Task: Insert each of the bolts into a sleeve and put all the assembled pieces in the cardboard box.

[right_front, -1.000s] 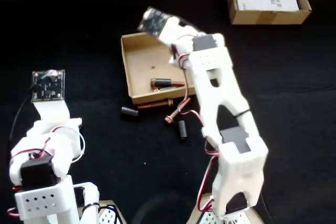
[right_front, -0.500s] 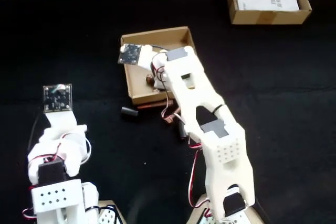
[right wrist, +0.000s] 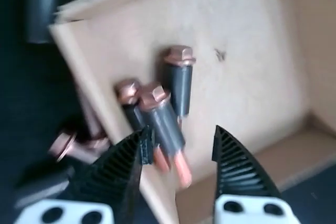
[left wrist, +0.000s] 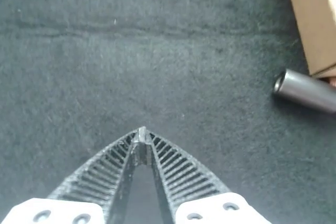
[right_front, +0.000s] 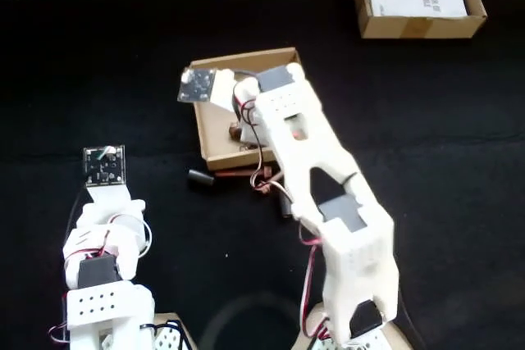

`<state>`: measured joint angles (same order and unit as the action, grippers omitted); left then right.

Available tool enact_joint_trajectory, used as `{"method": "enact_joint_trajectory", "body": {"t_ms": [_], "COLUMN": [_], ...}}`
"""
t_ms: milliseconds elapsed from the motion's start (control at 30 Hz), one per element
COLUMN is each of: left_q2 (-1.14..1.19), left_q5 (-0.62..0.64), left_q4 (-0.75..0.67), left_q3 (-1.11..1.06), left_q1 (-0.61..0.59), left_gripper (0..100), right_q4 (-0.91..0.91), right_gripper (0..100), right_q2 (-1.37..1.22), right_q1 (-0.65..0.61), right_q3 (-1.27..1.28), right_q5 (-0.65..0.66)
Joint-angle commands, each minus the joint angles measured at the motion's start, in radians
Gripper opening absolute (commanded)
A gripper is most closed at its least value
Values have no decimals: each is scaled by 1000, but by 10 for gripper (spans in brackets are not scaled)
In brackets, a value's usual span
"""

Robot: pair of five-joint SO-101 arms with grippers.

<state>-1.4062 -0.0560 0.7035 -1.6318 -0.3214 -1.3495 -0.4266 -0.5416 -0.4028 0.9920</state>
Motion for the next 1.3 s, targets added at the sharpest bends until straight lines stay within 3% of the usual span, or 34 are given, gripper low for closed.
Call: {"method": "enact_joint_trajectory", "body": {"t_ms": [0,267,533,800,1267], "left_q2": [38,134,142,134,133], "left_q5": [-8,-8,-8,-8,-8], "left_q4": [-26,-126,-126,-126,-124], "left_q3": [16,18,25,21,19], "left_q1": [21,19,19,18,16], "left_gripper": [20,20,20,20,20], "right_q4": [-114,-414,-398,-122,294], "right_gripper": [156,156,156,156,156], "right_q2": [205,435,463,464,461], "right_q1": [-8,-12,-2,-10,-15], "right_q3": [-19,-8,302,622,894], "right_q5": [-75,-434,-881,-959,-1037]}}
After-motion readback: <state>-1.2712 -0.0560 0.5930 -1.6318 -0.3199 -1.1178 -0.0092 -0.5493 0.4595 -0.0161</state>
